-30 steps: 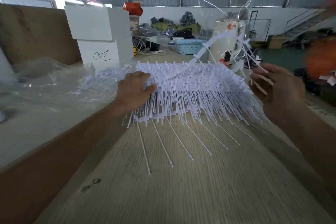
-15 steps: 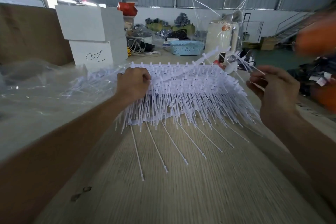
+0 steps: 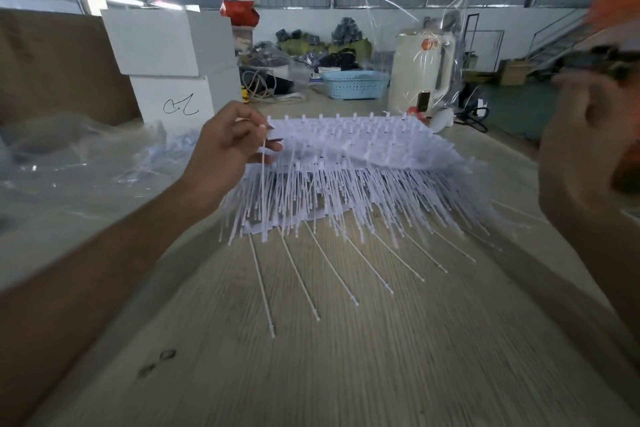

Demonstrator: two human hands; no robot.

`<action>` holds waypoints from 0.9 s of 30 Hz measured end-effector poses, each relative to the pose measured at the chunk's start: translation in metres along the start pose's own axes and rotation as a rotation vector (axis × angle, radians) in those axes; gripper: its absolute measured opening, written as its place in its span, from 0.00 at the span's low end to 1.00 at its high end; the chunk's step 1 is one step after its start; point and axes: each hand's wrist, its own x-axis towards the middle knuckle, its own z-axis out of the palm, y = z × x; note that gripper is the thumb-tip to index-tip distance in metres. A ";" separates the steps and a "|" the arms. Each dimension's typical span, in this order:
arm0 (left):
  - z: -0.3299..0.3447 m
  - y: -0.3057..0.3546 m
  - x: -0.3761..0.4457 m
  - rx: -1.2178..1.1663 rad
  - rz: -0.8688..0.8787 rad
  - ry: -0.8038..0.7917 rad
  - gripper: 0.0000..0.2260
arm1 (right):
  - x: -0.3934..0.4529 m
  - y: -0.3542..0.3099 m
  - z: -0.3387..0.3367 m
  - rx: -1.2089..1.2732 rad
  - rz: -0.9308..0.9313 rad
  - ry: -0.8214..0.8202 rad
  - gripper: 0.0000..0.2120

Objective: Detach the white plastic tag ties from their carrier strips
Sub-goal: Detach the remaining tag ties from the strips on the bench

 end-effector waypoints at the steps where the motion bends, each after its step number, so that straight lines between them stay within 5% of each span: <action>1: -0.001 0.002 -0.004 -0.020 -0.003 -0.023 0.03 | 0.000 -0.007 0.000 0.011 0.003 -0.001 0.13; 4: 0.001 0.011 -0.008 -0.050 0.008 -0.064 0.03 | -0.009 -0.019 0.003 0.001 -0.095 -0.216 0.12; 7: 0.010 0.016 -0.013 -0.002 0.051 -0.195 0.03 | -0.031 -0.018 0.015 -0.053 -0.214 -0.630 0.11; 10: 0.019 0.017 -0.021 0.072 0.090 -0.321 0.02 | -0.068 -0.016 0.039 -0.126 -0.238 -1.053 0.20; 12: 0.021 0.018 -0.022 0.155 0.107 -0.362 0.02 | -0.088 -0.016 0.055 -0.156 -0.304 -1.153 0.21; 18: 0.010 0.025 -0.020 0.125 -0.006 -0.416 0.05 | -0.090 -0.023 0.061 -0.068 -0.402 -1.055 0.10; 27: 0.008 0.033 -0.018 0.121 0.139 -0.287 0.09 | -0.080 -0.068 0.050 -0.429 -1.029 -0.609 0.14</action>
